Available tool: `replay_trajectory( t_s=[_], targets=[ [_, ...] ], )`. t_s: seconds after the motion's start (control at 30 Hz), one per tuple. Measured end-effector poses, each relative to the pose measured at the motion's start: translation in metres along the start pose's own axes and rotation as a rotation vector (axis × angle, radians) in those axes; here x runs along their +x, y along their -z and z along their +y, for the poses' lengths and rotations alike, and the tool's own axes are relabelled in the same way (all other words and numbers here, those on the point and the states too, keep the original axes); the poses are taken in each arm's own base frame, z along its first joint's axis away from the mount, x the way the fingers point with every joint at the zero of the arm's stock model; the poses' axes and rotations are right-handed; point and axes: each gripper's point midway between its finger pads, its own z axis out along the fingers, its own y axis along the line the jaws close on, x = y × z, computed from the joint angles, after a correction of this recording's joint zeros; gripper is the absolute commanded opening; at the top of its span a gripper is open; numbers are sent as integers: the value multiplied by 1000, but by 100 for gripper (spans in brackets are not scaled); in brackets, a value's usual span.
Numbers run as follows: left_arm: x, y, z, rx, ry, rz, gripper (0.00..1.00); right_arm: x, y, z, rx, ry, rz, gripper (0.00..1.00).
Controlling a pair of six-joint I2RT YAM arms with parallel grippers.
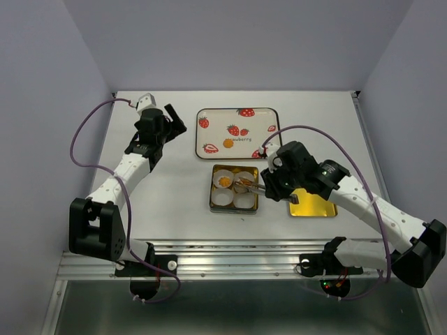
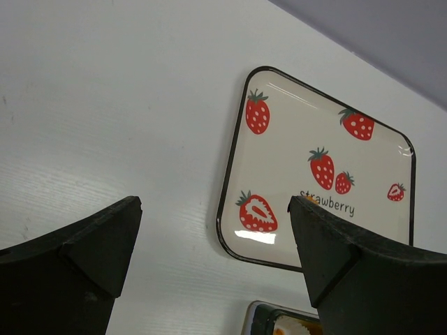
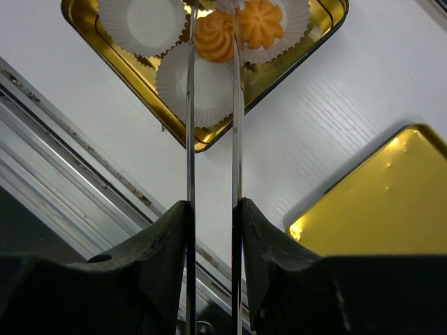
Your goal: Pack the cookies
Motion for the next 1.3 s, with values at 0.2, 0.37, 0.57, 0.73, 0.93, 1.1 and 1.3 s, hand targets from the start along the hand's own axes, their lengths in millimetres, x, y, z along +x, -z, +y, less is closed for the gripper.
replay_trajectory(
  t_s=[0.2, 0.37, 0.57, 0.73, 0.93, 1.1, 1.3],
  targets=[
    [1, -1, 0, 2, -1, 4, 99, 4, 9, 2, -5, -14, 0, 32],
    [1, -1, 0, 2, -1, 4, 99, 8, 10, 4, -8, -42, 17, 32],
    [2, -1, 0, 1, -1, 5, 99, 11, 12, 7, -12, -80, 42, 32],
    [6, -6, 2, -5, -3, 15, 99, 12, 10, 8, -16, -105, 59, 32],
    [11, -10, 4, -13, -7, 27, 99, 14, 7, 11, -29, -119, 72, 32],
    [11, -10, 4, -12, -7, 26, 99, 16, 6, 11, -30, -124, 86, 33],
    [10, -10, 3, -9, -6, 25, 99, 16, 6, 11, -27, -132, 87, 33]
  ],
)
